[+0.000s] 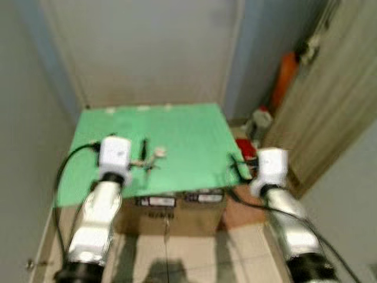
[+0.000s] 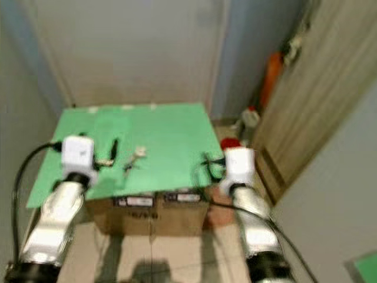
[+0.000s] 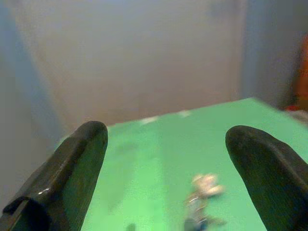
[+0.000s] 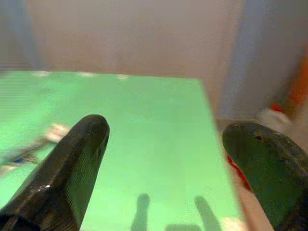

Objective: Hang keys on a hook

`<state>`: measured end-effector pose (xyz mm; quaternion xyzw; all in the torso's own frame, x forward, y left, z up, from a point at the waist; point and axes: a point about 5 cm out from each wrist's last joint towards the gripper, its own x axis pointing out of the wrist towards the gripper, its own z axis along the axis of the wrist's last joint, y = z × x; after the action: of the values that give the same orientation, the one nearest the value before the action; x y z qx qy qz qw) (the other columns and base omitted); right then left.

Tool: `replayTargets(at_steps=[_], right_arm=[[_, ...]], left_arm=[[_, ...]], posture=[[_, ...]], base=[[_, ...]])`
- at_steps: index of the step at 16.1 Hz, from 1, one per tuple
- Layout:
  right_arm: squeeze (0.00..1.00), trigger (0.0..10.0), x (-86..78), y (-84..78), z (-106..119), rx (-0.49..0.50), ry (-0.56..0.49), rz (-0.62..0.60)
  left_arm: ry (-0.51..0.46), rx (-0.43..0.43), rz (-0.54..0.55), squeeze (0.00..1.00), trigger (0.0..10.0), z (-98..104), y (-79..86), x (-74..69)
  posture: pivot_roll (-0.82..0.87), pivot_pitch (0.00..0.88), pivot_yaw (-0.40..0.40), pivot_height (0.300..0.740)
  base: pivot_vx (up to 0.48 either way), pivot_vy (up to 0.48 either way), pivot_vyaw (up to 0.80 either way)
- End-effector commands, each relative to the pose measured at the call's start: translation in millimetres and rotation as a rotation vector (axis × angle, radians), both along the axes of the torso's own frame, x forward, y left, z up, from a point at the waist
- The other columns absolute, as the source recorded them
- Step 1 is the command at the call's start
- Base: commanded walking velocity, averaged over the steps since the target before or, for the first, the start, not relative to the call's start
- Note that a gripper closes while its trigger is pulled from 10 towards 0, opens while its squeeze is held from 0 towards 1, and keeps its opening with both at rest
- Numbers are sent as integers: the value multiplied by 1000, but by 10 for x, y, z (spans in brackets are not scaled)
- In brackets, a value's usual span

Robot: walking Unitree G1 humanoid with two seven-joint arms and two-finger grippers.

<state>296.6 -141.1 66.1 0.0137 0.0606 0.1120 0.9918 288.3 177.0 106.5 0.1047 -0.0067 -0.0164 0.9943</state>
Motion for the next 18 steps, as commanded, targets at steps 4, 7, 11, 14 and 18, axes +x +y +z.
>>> replayTargets(at_steps=[4, 7, 11, 14, 18], right_arm=[[0, 10000, 14, -119, 11, -18, -5, -25], [0, 10000, 24, -88, 4, -22, -4, -8], [0, 10000, 36, -56, -3, -17, -2, -1], [0, 10000, 24, -31, -19, -12, 1, 3], [0, 10000, 18, -3, -34, -7, 3, 7]], left_arm=[[-32, 14, -22, 0, 10000, 61, -75, 44], [-37, -31, -29, 0, 10000, 100, -94, 54], [-20, -25, -26, 0, 10000, 89, -96, 70], [1, 27, -58, 0, 10000, 106, -113, 108], [27, 80, -102, 0, 10000, 126, -160, 156]], posture=[[39, 0, -53, 736], [46, 0, -56, 736], [50, 0, -49, 736], [52, 0, -42, 736], [56, 0, -36, 736]], base=[[0, 0, 0], [170, 271, 0], [305, 360, 0], [471, 0, 0], [469, 0, 0]])
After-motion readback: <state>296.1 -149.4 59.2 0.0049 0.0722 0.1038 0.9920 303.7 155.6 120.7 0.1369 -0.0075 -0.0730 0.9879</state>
